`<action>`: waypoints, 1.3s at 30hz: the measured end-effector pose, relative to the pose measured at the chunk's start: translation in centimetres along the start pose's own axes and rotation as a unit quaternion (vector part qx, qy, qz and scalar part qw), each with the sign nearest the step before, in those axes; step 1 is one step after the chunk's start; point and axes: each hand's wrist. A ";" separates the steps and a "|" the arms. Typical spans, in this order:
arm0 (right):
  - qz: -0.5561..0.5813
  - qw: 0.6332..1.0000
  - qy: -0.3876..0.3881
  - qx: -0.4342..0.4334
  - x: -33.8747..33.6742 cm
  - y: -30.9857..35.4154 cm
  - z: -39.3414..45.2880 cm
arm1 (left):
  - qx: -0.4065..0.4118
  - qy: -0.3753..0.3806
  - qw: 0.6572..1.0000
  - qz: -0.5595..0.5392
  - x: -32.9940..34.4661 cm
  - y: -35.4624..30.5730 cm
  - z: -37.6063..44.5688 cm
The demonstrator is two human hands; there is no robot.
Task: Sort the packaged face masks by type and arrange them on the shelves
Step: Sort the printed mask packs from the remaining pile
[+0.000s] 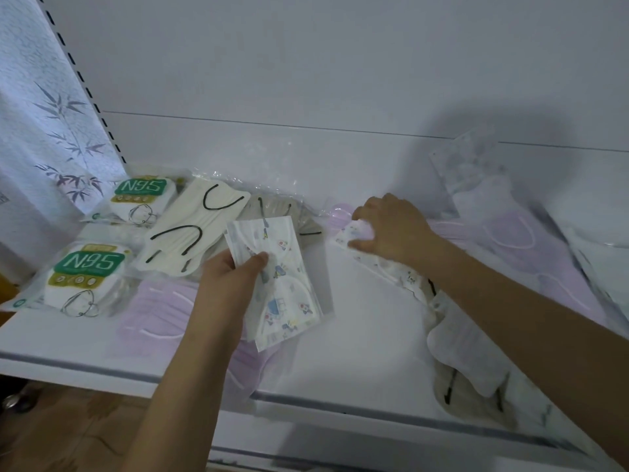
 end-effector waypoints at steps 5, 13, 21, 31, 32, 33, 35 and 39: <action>0.034 0.999 0.040 -0.001 2.7 -0.1 -0.5 | 0.003 0.012 1.000 0.012 1.1 0.1 -0.1; 0.309 0.930 -0.151 0.132 -2.1 -0.5 -0.5 | 0.047 -0.014 0.999 0.002 3.7 0.6 -0.3; 0.628 0.773 -0.014 0.090 -6.2 2.5 -3.5 | 0.166 0.139 0.969 0.116 8.8 1.1 0.2; 0.088 0.977 0.131 0.144 -0.4 -7.4 -18.2 | 0.011 0.121 0.992 -0.023 9.7 1.5 -0.1; 0.138 0.971 0.097 0.170 0.3 -7.7 -18.4 | 0.007 0.129 0.991 -0.026 10.2 1.7 -0.3; 0.184 0.961 0.058 0.199 0.7 -8.1 -18.4 | 0.003 0.135 0.990 -0.026 10.6 1.8 -0.6; 0.216 0.948 -0.023 0.232 0.6 -9.0 -18.3 | 0.000 0.138 0.990 -0.025 10.9 2.1 -0.8; 0.146 0.933 -0.118 0.308 -1.3 -12.6 -19.0 | -0.013 0.130 0.991 -0.022 10.9 2.4 -0.4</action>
Point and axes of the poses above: each hand's wrist, its own z-axis towards the middle knuckle, its own x-axis out of the palm, y = z × x, and after that the axes turned 6 degrees about -z, right-handed
